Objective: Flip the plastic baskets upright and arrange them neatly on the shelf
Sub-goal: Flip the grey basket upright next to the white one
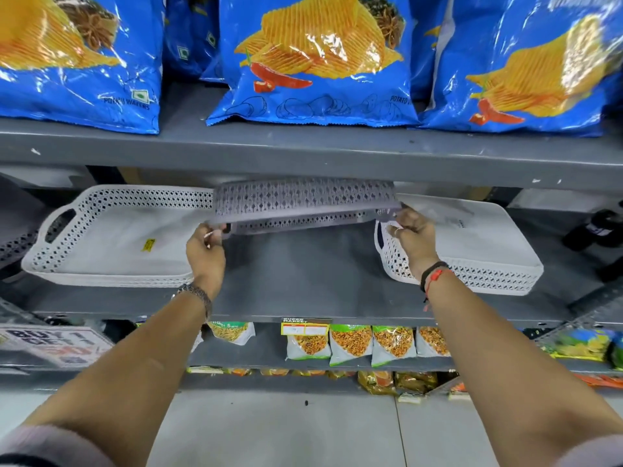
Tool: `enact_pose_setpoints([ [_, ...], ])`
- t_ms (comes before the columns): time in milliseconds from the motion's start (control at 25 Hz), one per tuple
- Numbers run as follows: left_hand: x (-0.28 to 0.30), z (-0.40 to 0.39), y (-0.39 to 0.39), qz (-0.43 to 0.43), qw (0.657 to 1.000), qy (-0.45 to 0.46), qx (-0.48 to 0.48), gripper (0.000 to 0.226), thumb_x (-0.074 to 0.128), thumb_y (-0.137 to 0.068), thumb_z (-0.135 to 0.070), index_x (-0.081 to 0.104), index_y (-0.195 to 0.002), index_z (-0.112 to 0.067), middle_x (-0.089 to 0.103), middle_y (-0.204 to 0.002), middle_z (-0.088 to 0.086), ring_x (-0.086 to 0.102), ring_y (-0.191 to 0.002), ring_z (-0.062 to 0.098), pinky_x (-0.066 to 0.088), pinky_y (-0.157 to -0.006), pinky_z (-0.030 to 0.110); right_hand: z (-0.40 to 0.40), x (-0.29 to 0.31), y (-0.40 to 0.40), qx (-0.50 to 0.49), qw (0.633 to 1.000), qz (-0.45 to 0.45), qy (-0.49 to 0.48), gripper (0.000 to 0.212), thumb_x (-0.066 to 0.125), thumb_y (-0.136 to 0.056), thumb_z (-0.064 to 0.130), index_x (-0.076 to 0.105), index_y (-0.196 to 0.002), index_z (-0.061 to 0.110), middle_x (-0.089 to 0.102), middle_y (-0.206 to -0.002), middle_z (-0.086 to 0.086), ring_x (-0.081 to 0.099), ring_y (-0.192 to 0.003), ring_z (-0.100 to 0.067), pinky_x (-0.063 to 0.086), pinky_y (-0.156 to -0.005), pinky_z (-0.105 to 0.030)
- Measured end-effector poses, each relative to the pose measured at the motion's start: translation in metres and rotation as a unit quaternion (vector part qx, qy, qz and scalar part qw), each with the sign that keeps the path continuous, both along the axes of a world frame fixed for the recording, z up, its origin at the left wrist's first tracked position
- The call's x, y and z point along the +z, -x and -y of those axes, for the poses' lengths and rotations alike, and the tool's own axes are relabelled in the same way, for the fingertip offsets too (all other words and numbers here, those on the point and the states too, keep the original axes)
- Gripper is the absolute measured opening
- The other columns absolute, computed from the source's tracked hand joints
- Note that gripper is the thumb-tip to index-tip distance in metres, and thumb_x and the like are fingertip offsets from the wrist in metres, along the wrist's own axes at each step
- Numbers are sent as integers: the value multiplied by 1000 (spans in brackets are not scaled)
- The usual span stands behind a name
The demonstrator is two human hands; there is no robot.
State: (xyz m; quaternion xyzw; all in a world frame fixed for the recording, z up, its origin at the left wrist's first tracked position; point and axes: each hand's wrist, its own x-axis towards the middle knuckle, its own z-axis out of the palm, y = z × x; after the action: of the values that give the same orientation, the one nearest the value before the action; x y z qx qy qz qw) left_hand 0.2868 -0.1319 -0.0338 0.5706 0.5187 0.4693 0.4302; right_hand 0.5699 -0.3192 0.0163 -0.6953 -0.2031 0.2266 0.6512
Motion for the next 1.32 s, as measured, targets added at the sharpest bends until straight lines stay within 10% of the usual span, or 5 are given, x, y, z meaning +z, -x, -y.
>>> enact_pose_setpoints([
  [280,39,-20,-6,144,989,40,-24,24,42,-93,-4,58,-78,-14,58,-80,2,54,-72,14,50,-81,32,-5,5,-1,33,998,25,-39,61,42,-78,-27,45,-134,-1,50,-139,-18,52,-126,-26,52,-82,-16],
  [640,48,-71,-17,-232,965,13,-124,34,47,-85,5,65,-112,-3,65,-102,8,56,-93,16,44,-62,5,-38,-12,-20,-9,987,99,125,37,52,-80,-13,63,-114,-1,70,-110,-16,65,-102,-23,52,-94,-49],
  [760,37,-90,-19,-291,943,-1,-158,25,52,-81,4,67,-101,2,69,-102,16,59,-89,20,55,-75,21,-59,-22,-32,-4,954,199,226,25,51,-75,-10,60,-98,-13,66,-109,-30,63,-105,-38,52,-87,-57],
  [1120,26,-112,-36,-453,870,-70,-182,30,71,-69,3,51,-56,-15,57,-78,13,62,-82,24,51,-79,32,-87,-28,-34,64,818,387,420,26,53,-70,-9,46,-50,6,60,-73,-21,65,-86,-38,45,-67,-30],
  [1320,25,-111,-37,-462,865,-74,-181,22,69,-68,7,59,-72,-13,58,-76,11,68,-90,30,54,-81,37,-83,-26,-33,65,845,358,393,12,53,-67,-9,64,-67,-5,68,-80,-23,66,-87,-38,56,-78,-37],
])
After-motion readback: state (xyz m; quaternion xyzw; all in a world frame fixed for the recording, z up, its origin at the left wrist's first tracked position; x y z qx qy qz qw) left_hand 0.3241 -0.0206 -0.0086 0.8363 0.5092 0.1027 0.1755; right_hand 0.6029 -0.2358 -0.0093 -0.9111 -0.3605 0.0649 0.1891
